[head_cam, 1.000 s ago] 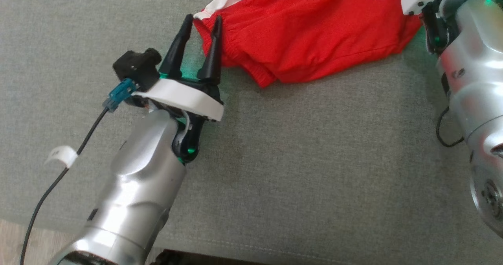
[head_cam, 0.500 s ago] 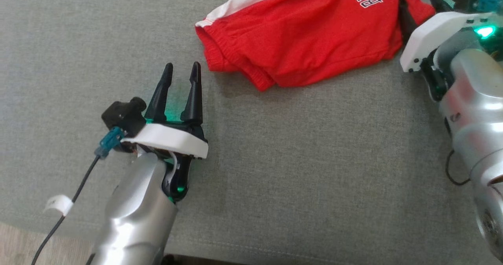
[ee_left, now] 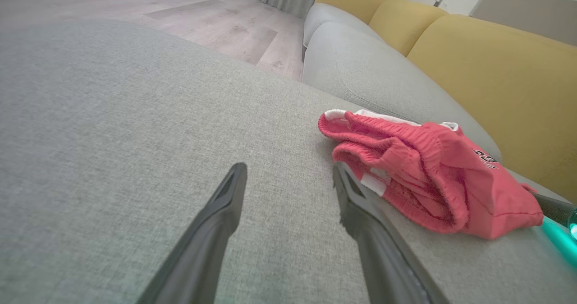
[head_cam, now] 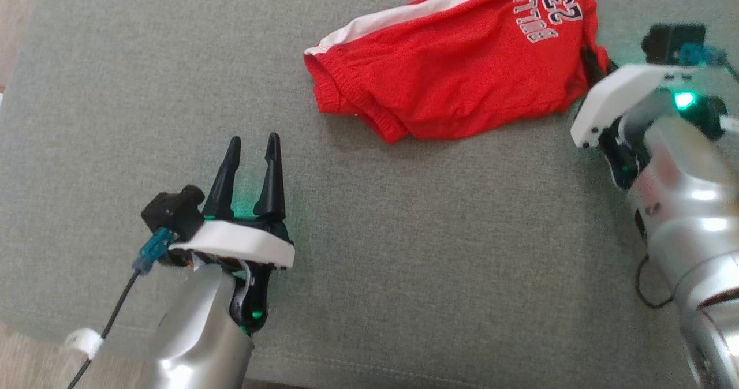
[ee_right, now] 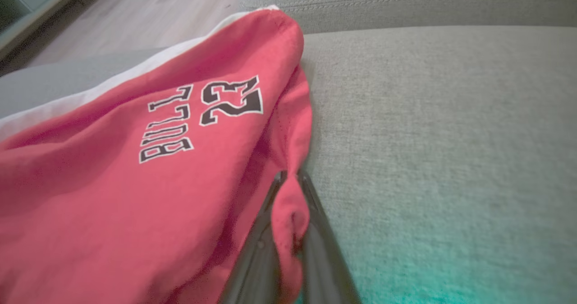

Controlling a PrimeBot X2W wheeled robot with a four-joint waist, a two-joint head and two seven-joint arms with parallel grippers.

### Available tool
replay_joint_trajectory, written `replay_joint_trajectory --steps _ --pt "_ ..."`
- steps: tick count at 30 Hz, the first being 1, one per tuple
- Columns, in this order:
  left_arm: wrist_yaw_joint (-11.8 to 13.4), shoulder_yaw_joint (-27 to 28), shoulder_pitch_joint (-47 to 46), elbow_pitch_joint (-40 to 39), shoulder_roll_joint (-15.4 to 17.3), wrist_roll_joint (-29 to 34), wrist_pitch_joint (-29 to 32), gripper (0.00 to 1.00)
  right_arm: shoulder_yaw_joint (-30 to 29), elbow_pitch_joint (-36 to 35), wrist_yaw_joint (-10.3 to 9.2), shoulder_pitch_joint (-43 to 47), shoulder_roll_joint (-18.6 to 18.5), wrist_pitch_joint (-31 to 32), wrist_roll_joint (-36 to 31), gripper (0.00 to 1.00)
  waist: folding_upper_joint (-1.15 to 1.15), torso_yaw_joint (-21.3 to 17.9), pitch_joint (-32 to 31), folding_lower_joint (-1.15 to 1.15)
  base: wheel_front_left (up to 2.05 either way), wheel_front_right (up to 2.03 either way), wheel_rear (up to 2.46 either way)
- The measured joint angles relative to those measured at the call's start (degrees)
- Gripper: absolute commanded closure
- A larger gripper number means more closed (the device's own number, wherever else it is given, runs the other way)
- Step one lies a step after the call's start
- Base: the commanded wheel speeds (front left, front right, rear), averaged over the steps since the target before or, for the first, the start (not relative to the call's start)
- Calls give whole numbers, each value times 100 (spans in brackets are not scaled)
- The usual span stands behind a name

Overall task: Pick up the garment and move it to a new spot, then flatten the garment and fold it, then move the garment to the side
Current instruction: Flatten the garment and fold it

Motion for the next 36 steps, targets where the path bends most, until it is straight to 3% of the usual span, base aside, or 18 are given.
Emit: replay_joint_trajectory --steps 9,19,28,29,30,36 --pt "0 158 563 32 1 293 1 0 -134 -149 0 903 44 -622 677 100 0 -93 -473 0 0 0 0" --pt "0 398 1657 7 38 401 1 0 81 -635 0 2319 64 -732 1489 100 0 -339 -1326 -1 0 0 0" --pt "0 400 1970 -113 46 402 1 0 225 -673 0 2738 -43 -872 1768 98 0 -412 -1690 0 0 0 0" --pt "0 405 1969 -121 47 426 1 0 233 -679 0 2738 -59 -936 1758 53 0 -409 -1703 0 0 0 0" --pt "0 416 1969 -129 47 469 1 0 214 -682 0 2737 -68 -991 1758 0 0 -410 -1712 0 0 0 0" --pt "0 564 1969 -135 52 543 1 0 167 -759 0 2737 -75 -1131 1650 0 0 -442 -1726 0 0 0 0"
